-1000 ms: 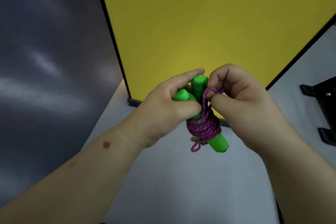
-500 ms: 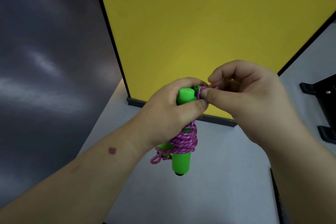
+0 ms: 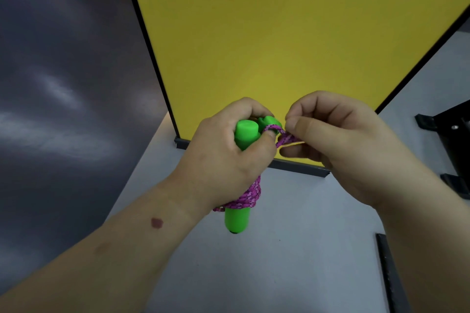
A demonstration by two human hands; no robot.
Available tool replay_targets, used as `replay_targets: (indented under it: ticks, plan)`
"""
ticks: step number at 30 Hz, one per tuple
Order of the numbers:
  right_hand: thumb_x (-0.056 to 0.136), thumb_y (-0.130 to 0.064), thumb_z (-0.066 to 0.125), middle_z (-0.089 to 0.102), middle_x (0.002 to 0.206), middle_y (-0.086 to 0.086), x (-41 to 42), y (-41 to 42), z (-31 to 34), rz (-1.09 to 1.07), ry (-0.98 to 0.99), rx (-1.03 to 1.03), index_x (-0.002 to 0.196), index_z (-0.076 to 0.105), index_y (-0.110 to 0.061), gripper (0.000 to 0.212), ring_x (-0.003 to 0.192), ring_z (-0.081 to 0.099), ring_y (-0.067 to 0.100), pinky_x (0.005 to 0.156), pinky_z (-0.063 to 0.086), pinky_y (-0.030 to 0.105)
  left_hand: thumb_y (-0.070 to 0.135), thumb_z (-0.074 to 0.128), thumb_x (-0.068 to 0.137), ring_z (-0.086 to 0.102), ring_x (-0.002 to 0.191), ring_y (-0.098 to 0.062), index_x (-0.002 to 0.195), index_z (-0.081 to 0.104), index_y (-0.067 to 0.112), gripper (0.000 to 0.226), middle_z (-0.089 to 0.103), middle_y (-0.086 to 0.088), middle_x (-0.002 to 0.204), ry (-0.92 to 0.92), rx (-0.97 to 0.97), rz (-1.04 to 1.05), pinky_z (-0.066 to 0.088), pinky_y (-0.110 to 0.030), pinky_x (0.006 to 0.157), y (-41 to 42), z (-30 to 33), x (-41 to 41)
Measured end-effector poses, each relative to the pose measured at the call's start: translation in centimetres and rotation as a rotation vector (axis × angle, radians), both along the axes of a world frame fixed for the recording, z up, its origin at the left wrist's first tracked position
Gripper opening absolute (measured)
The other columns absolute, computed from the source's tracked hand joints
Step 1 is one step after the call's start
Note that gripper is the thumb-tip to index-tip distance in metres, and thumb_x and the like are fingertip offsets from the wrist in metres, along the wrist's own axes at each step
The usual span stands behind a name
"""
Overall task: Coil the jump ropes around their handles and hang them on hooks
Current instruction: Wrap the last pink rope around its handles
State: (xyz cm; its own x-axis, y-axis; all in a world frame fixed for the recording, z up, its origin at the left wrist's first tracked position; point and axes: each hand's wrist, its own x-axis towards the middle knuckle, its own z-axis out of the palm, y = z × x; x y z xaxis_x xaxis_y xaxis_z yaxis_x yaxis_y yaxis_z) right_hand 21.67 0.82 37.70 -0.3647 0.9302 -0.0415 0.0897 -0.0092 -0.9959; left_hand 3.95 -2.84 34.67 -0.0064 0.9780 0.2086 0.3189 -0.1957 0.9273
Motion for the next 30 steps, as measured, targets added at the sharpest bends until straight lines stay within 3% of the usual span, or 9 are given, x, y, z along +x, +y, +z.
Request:
replay_targets:
  ticks: [3, 5, 8, 11, 14, 19, 23, 26, 30]
  plan:
    - [0.077, -0.021, 0.085, 0.068, 0.078, 0.024, -0.1, -0.3, 0.2, 0.028, -0.071, -0.009, 0.085, 0.071, -0.004, 0.023, 0.07, 0.067, 0.022, 0.068, 0.06, 0.027, 0.019, 0.069, 0.093, 0.064, 0.062, -0.014, 0.092, 0.066, 0.023, 0.005, 0.068, -0.002, 0.075, 0.033, 0.01, 0.061, 0.051, -0.025, 0.053, 0.1, 0.1, 0.0]
    - [0.076, -0.018, 0.086, 0.067, 0.075, 0.022, -0.3, -0.4, 0.4, 0.015, -0.088, 0.002, 0.083, 0.072, -0.006, 0.02, 0.067, 0.066, 0.021, 0.067, 0.058, 0.028, 0.021, 0.069, 0.092, 0.055, 0.056, -0.005, 0.092, 0.066, 0.024, 0.005, 0.066, 0.0, 0.074, 0.05, -0.009, 0.064, 0.044, -0.016, 0.05, 0.1, 0.0, 0.1]
    - [0.078, -0.019, 0.082, 0.068, 0.076, 0.019, -0.6, -0.7, 0.2, -0.017, -0.17, 0.111, 0.081, 0.072, -0.014, 0.011, 0.066, 0.061, 0.032, 0.06, 0.049, 0.043, 0.019, 0.069, 0.093, 0.056, 0.062, -0.001, 0.095, 0.068, 0.026, 0.008, 0.064, 0.006, 0.072, 0.056, -0.012, 0.046, 0.043, -0.013, 0.055, 0.2, -0.2, 0.2]
    - [0.085, -0.004, 0.074, 0.065, 0.07, 0.003, -0.8, -0.8, -0.2, -0.091, -0.16, 0.201, 0.08, 0.07, -0.015, 0.013, 0.054, 0.053, 0.01, 0.05, 0.04, 0.023, 0.015, 0.073, 0.092, 0.062, 0.069, 0.004, 0.11, 0.067, 0.024, 0.021, 0.068, 0.012, 0.086, -0.069, -0.06, 0.029, 0.046, -0.008, 0.061, 0.3, -0.3, 0.3]
    - [0.086, 0.0, 0.068, 0.066, 0.08, 0.005, -1.1, -1.0, -0.5, -0.141, -0.139, 0.218, 0.091, 0.07, -0.021, 0.022, 0.056, 0.056, 0.008, 0.05, 0.042, 0.02, 0.018, 0.078, 0.088, 0.065, 0.071, -0.001, 0.113, 0.062, 0.021, 0.03, 0.071, 0.009, 0.092, -0.13, -0.078, 0.054, 0.051, -0.015, 0.063, 0.6, -0.5, 0.4]
    - [0.079, -0.003, 0.059, 0.057, 0.071, -0.003, -0.7, -0.4, -0.3, -0.205, -0.077, 0.243, 0.102, 0.072, -0.022, 0.032, 0.088, 0.074, 0.018, 0.077, 0.061, 0.035, 0.011, 0.08, 0.087, 0.062, 0.065, -0.004, 0.1, 0.068, 0.017, 0.018, 0.071, -0.001, 0.084, -0.182, -0.003, 0.085, 0.052, -0.019, 0.058, 0.1, -0.7, 0.4]
    - [0.077, -0.011, 0.064, 0.059, 0.072, 0.002, 0.2, 0.0, 0.4, -0.209, 0.016, 0.153, 0.088, 0.069, -0.017, 0.013, 0.083, 0.07, 0.034, 0.077, 0.062, 0.039, 0.012, 0.079, 0.088, 0.06, 0.063, -0.005, 0.091, 0.069, 0.028, 0.02, 0.068, -0.001, 0.082, -0.201, 0.064, 0.161, 0.051, -0.022, 0.055, 0.1, -0.4, 0.1]
    - [0.075, -0.03, 0.079, 0.066, 0.078, 0.016, -0.3, -0.4, 0.5, -0.059, -0.098, 0.006, 0.081, 0.073, -0.013, 0.02, 0.078, 0.069, 0.023, 0.078, 0.063, 0.046, 0.018, 0.081, 0.087, 0.064, 0.073, -0.005, 0.091, 0.067, 0.033, 0.021, 0.069, 0.007, 0.085, -0.115, 0.138, 0.212, 0.05, -0.019, 0.062, 0.3, -0.5, 0.2]
    - [0.081, -0.023, 0.08, 0.072, 0.089, 0.026, -1.2, -1.0, 0.3, -0.061, -0.195, 0.011, 0.081, 0.074, -0.013, 0.012, 0.075, 0.071, 0.038, 0.083, 0.058, 0.063, 0.019, 0.08, 0.086, 0.067, 0.074, -0.014, 0.09, 0.065, 0.033, 0.021, 0.071, 0.004, 0.092, -0.045, 0.159, 0.229, 0.052, -0.021, 0.056, 0.2, -0.8, 0.7]
